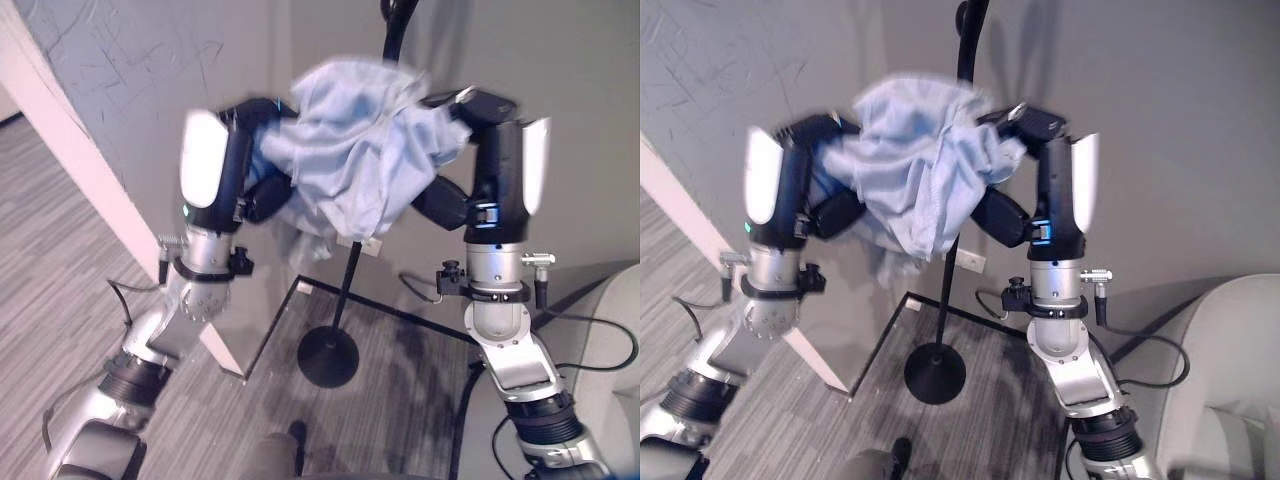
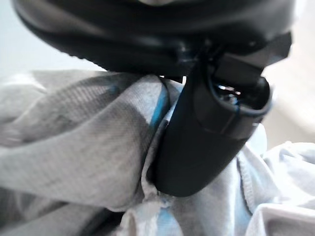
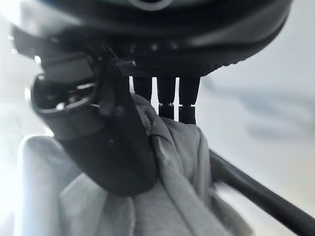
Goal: Hang the clothes on the sofa on the clothes rack.
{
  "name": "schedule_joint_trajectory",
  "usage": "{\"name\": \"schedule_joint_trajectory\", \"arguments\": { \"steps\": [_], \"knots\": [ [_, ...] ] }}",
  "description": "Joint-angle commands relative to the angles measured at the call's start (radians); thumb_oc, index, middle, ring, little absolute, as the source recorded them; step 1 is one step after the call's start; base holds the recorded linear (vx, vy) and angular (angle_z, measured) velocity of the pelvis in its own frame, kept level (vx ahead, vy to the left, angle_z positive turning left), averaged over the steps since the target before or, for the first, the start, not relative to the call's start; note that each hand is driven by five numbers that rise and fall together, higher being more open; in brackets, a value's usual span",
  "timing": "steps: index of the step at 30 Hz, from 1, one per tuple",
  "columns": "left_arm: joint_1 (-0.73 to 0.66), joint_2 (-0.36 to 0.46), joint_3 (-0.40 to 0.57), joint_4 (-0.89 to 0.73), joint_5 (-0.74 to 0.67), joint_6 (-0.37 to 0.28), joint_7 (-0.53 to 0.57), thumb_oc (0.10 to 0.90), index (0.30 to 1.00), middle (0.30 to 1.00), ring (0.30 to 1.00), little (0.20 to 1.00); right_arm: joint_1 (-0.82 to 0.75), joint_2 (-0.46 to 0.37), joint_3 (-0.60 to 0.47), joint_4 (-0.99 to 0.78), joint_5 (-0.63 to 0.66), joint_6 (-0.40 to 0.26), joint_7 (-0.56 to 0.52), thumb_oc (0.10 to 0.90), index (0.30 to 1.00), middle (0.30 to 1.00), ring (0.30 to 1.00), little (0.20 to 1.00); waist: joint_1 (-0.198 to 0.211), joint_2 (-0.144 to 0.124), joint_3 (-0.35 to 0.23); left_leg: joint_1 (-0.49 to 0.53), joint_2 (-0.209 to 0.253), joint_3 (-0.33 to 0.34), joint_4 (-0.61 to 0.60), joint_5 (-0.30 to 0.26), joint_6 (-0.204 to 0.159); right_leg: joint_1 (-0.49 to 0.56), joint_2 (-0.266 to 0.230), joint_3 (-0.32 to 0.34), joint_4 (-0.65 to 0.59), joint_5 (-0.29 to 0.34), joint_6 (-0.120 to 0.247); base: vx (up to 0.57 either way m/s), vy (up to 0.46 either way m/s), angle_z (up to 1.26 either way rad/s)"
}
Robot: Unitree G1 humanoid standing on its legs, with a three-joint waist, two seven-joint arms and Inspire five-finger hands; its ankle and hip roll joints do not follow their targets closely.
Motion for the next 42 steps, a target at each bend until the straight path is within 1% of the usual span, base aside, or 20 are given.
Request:
{"name": "schedule_joint_trajectory", "arguments": {
  "steps": [1, 4, 5, 6, 8, 15, 20, 21, 23, 24, 25, 26, 27, 28, 30, 31, 35, 37, 39, 42],
  "knots": [
    [-0.019, -0.004, 0.21, -0.073, -0.005, 0.004, 0.225, 0.4, 0.3, 0.3, 0.3, 0.3, -0.08, -0.01, -0.226, 0.037, -0.07, 0.069, -0.221, 0.4, 0.3, 0.3, 0.3, 0.3, 0.027, 0.022, -0.123, 0.154, 0.109, -0.012, -0.246, 0.025, -0.075, -0.071, 0.088, -0.024, -0.089, 0.171, -0.025, 0.04, 0.078, -0.24],
    [-0.059, -0.029, 0.231, -0.124, -0.004, 0.011, 0.262, 0.4, 0.3, 0.3, 0.3, 0.3, -0.103, -0.006, -0.251, 0.003, -0.127, 0.106, -0.272, 0.4, 0.3, 0.3, 0.3, 0.3, 0.021, 0.027, -0.134, 0.168, 0.103, 0.0, -0.247, 0.017, -0.063, -0.068, 0.08, -0.016, -0.091, 0.174, -0.018, 0.08, 0.063, -0.16],
    [-0.064, -0.049, 0.236, -0.172, -0.019, 0.0, 0.264, 0.4, 0.3, 0.3, 0.3, 0.3, -0.107, 0.0, -0.266, -0.031, -0.159, 0.117, -0.282, 0.4, 0.3, 0.3, 0.3, 0.3, 0.016, 0.029, -0.14, 0.175, 0.101, 0.003, -0.249, 0.01, -0.058, -0.068, 0.078, -0.012, -0.093, 0.176, -0.015, 0.06, 0.038, 0.01],
    [-0.065, -0.056, 0.236, -0.189, -0.031, -0.007, 0.26, 0.4, 0.3, 0.3, 0.3, 0.3, -0.105, 0.002, -0.271, -0.043, -0.162, 0.119, -0.283, 0.4, 0.3, 0.3, 0.3, 0.3, 0.015, 0.029, -0.143, 0.179, 0.102, 0.006, -0.249, 0.006, -0.057, -0.068, 0.076, -0.01, -0.095, 0.178, -0.013, 0.07, 0.021, 0.01],
    [-0.069, -0.058, 0.239, -0.203, -0.039, -0.011, 0.258, 0.4, 0.3, 0.3, 0.3, 0.3, -0.102, 0.005, -0.274, -0.051, -0.144, 0.112, -0.278, 0.4, 0.3, 0.3, 0.3, 0.3, 0.015, 0.027, -0.149, 0.185, 0.102, 0.007, -0.249, -0.001, -0.054, -0.065, 0.075, -0.009, -0.101, 0.18, -0.013, 0.05, -0.008, 0.0],
    [-0.106, -0.049, 0.22, -0.153, -0.044, 0.011, 0.235, 0.4, 0.3, 0.3, 0.3, 0.3, -0.111, -0.027, -0.275, -0.016, -0.102, 0.102, -0.269, 0.4, 0.3, 0.3, 0.3, 0.3, 0.007, 0.026, -0.154, 0.202, 0.111, 0.011, -0.249, -0.014, -0.054, -0.053, 0.078, -0.009, -0.125, 0.187, -0.013, 0.02, -0.033, 0.03],
    [-0.101, -0.025, 0.247, -0.19, -0.054, 0.006, 0.222, 0.4, 0.3, 0.3, 0.3, 0.3, -0.112, -0.068, -0.301, -0.056, -0.046, 0.058, -0.217, 0.4, 0.3, 0.3, 0.3, 0.3, 0.002, 0.023, -0.152, 0.2, 0.118, 0.006, -0.249, -0.014, -0.059, -0.058, 0.085, -0.013, -0.128, 0.192, -0.013, -0.01, -0.041, 0.09],
    [-0.098, -0.025, 0.249, -0.193, -0.054, 0.007, 0.22, 0.4, 0.3, 0.3, 0.3, 0.3, -0.111, -0.068, -0.301, -0.057, -0.045, 0.059, -0.216, 0.4, 0.3, 0.3, 0.3, 0.3, 0.002, 0.024, -0.153, 0.2, 0.118, 0.007, -0.249, -0.014, -0.059, -0.058, 0.085, -0.013, -0.127, 0.192, -0.013, 0.0, 0.0, 0.0],
    [-0.077, -0.01, 0.276, -0.223, -0.049, 0.003, 0.211, 0.4, 0.3, 0.3, 0.3, 0.3, -0.1, -0.085, -0.31, -0.086, -0.025, 0.03, -0.18, 0.4, 0.3, 0.3, 0.3, 0.3, 0.002, 0.022, -0.152, 0.2, 0.121, 0.006, -0.249, -0.013, -0.06, -0.06, 0.089, -0.013, -0.124, 0.19, -0.014, -0.03, -0.028, -0.06],
    [-0.064, -0.002, 0.29, -0.246, -0.051, 0.0, 0.194, 0.4, 0.3, 0.3, 0.3, 0.3, -0.085, -0.091, -0.322, -0.109, 0.004, 0.007, -0.145, 0.4, 0.3, 0.3, 0.3, 0.3, 0.003, 0.02, -0.153, 0.2, 0.122, 0.005, -0.249, -0.013, -0.06, -0.059, 0.091, -0.015, -0.123, 0.188, -0.015, -0.05, -0.041, -0.06],
    [-0.038, 0.008, 0.311, -0.272, -0.061, -0.004, 0.179, 0.4, 0.3, 0.3, 0.3, 0.3, -0.059, -0.094, -0.331, -0.135, 0.063, -0.026, -0.098, 0.4, 0.3, 0.3, 0.3, 0.3, 0.003, 0.018, -0.154, 0.2, 0.123, 0.004, -0.249, -0.013, -0.061, -0.057, 0.094, -0.017, -0.123, 0.186, -0.016, -0.04, -0.031, -0.07],
    [-0.037, 0.008, 0.311, -0.273, -0.061, -0.004, 0.179, 0.4, 0.3, 0.3, 0.3, 0.3, -0.058, -0.094, -0.331, -0.135, 0.063, -0.025, -0.098, 0.4, 0.3, 0.3, 0.3, 0.3, 0.003, 0.018, -0.154, 0.2, 0.123, 0.003, -0.249, -0.013, -0.061, -0.057, 0.094, -0.017, -0.124, 0.186, -0.016, -0.04, -0.027, -0.07],
    [-0.017, 0.013, 0.329, -0.294, -0.066, -0.006, 0.165, 0.4, 0.3, 0.3, 0.3, 0.3, -0.036, -0.092, -0.336, -0.153, 0.113, -0.049, -0.055, 0.4, 0.3, 0.3, 0.3, 0.3, 0.003, 0.016, -0.155, 0.2, 0.124, 0.002, -0.249, -0.012, -0.062, -0.058, 0.096, -0.018, -0.124, 0.185, -0.018, -0.05, -0.026, -0.07],
    [0.01, 0.022, 0.354, -0.328, -0.082, -0.012, 0.142, 0.4, 0.3, 0.3, 0.3, 0.3, 0.002, -0.088, -0.354, -0.176, 0.206, -0.085, 0.001, 0.4, 0.3, 0.3, 0.3, 0.3, 0.002, 0.015, -0.156, 0.199, 0.125, 0.001, -0.249, -0.013, -0.064, -0.059, 0.098, -0.023, -0.125, 0.184, -0.018, -0.07, -0.033, -0.06],
    [0.038, 0.03, 0.376, -0.354, -0.093, -0.012, 0.118, 0.4, 0.3, 0.3, 0.3, 0.3, 0.034, -0.094, -0.378, -0.191, 0.275, -0.107, 0.048, 0.4, 0.3, 0.3, 0.3, 0.3, 0.001, 0.013, -0.157, 0.196, 0.126, -0.001, -0.249, -0.012, -0.067, -0.061, 0.098, -0.025, -0.127, 0.184, -0.018, -0.06, -0.027, -0.03],
    [0.04, 0.029, 0.377, -0.357, -0.094, -0.011, 0.116, 0.4, 0.3, 0.3, 0.3, 0.3, 0.037, -0.094, -0.38, -0.192, 0.279, -0.108, 0.052, 0.4, 0.3, 0.3, 0.3, 0.3, 0.001, 0.014, -0.158, 0.195, 0.126, -0.002, -0.249, -0.012, -0.067, -0.061, 0.099, -0.026, -0.128, 0.185, -0.018, -0.06, -0.033, 0.01],
    [0.104, 0.018, 0.422, -0.412, -0.163, -0.022, 0.06, 0.4, 0.3, 0.3, 0.3, 0.3, 0.093, -0.11, -0.452, -0.204, 0.31, -0.112, 0.084, 0.4, 0.3, 0.3, 0.3, 0.3, 0.006, 0.014, -0.161, 0.191, 0.129, -0.01, -0.249, -0.012, -0.07, -0.063, 0.099, -0.035, -0.137, 0.187, -0.017, -0.06, -0.031, 0.07],
    [0.111, 0.013, 0.422, -0.42, -0.183, -0.019, 0.049, 0.4, 0.3, 0.3, 0.3, 0.3, 0.098, -0.112, -0.46, -0.2, 0.317, -0.113, 0.085, 0.4, 0.3, 0.3, 0.3, 0.3, 0.006, 0.014, -0.161, 0.19, 0.13, -0.012, -0.249, -0.011, -0.07, -0.064, 0.099, -0.038, -0.136, 0.187, -0.018, -0.05, -0.028, 0.07],
    [0.123, 0.0, 0.398, -0.424, -0.223, -0.017, 0.007, 0.4, 0.3, 0.3, 0.3, 0.3, 0.119, -0.111, -0.473, -0.18, 0.348, -0.111, 0.105, 0.4, 0.3, 0.3, 0.3, 0.3, 0.005, 0.015, -0.159, 0.188, 0.132, -0.013, -0.249, -0.009, -0.071, -0.065, 0.1, -0.04, -0.131, 0.184, -0.02, -0.06, -0.044, 0.04],
    [0.127, -0.008, 0.376, -0.416, -0.242, -0.013, -0.02, 0.4, 0.3, 0.3, 0.3, 0.3, 0.136, -0.117, -0.477, -0.148, 0.344, -0.101, 0.104, 0.4, 0.3, 0.3, 0.3, 0.3, 0.002, 0.016, -0.157, 0.189, 0.131, -0.015, -0.249, -0.009, -0.072, -0.063, 0.101, -0.044, -0.127, 0.181, -0.022, -0.04, -0.036, 0.06]
  ]
}}
